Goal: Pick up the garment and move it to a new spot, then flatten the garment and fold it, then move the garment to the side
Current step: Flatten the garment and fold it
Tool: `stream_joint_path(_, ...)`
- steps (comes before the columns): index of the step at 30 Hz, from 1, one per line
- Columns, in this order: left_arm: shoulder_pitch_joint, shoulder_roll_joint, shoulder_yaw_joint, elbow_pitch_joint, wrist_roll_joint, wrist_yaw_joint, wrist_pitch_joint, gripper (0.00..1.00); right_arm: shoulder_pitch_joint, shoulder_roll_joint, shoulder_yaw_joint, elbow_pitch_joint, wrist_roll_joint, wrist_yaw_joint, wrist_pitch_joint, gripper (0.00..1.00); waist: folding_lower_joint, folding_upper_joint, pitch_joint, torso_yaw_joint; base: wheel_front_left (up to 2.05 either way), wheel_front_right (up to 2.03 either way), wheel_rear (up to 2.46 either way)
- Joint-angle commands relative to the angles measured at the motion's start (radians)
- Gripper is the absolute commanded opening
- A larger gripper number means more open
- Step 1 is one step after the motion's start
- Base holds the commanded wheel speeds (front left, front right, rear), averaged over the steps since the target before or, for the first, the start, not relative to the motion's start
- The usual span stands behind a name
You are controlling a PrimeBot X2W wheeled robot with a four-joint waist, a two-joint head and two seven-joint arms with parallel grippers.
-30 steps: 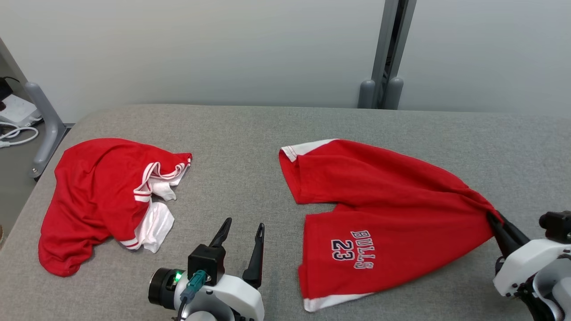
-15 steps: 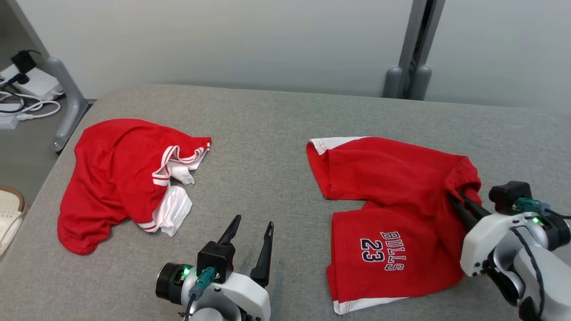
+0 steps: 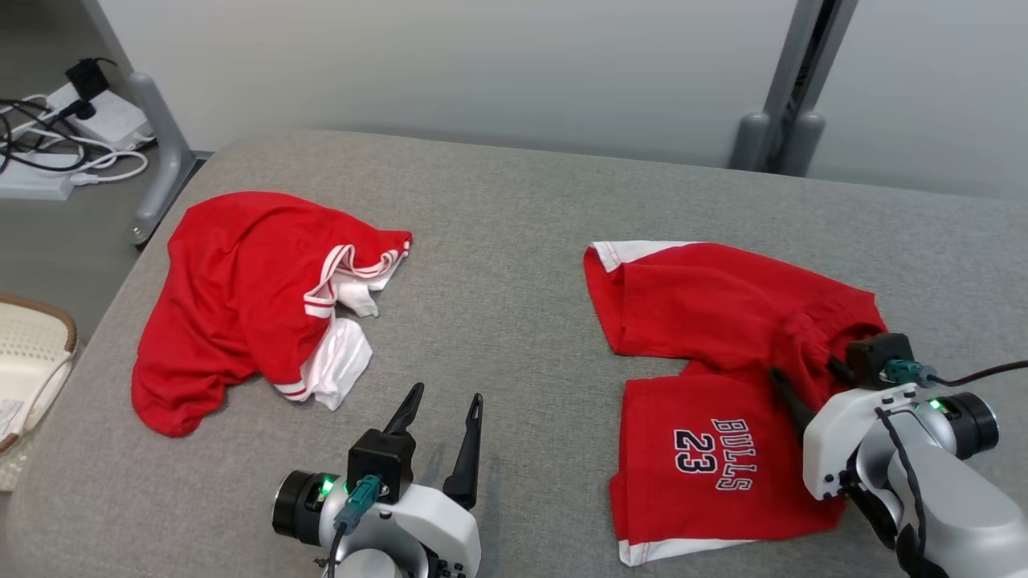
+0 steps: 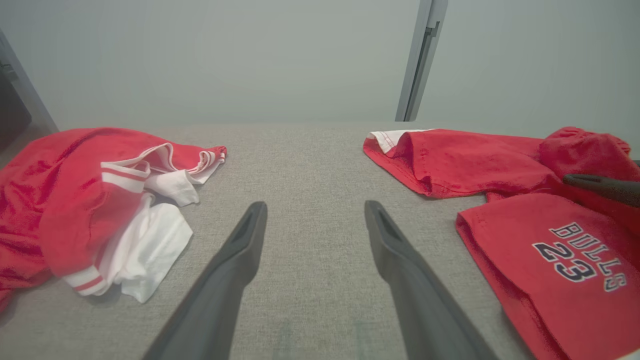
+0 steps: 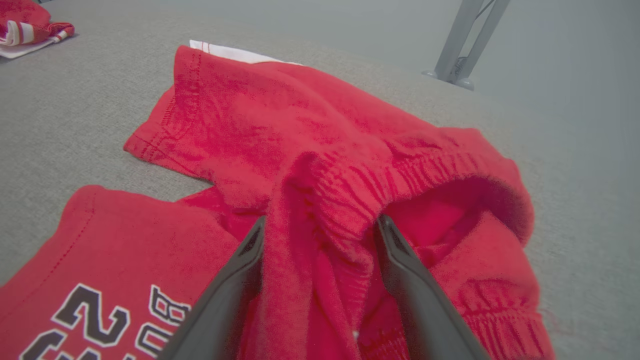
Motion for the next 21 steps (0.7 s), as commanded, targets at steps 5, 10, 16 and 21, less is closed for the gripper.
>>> stream_joint_path(5,0.01,0.004,0.033,-0.009,0.007,0.001,0.0,1.0,-0.002,-0.023,0.008,-0.038,0.029,0.0,-0.035,1.0,0.0,-0.0001,-0.036,-0.078,0.0,0.0,0.0)
stream_joint_path(10,0.016,0.003,0.06,-0.029,0.01,0.002,0.0,1.0,0.037,-0.073,0.005,-0.131,0.065,0.0,-0.048,1.0,0.0,-0.0001,-0.058,-0.146,0.0,0.0,0.0)
stream_joint_path(16,0.034,0.004,0.085,-0.045,0.019,0.007,0.0,1.0,0.121,-0.14,-0.086,-0.302,0.067,0.0,-0.049,1.0,0.0,-0.0001,-0.069,-0.212,0.0,0.0,0.0)
stream_joint_path(21,0.046,0.004,0.099,-0.047,0.019,0.001,0.0,1.0,0.218,-0.158,-0.203,-0.408,0.036,0.0,-0.049,1.0,0.0,-0.0001,-0.071,-0.246,0.0,0.0,0.0)
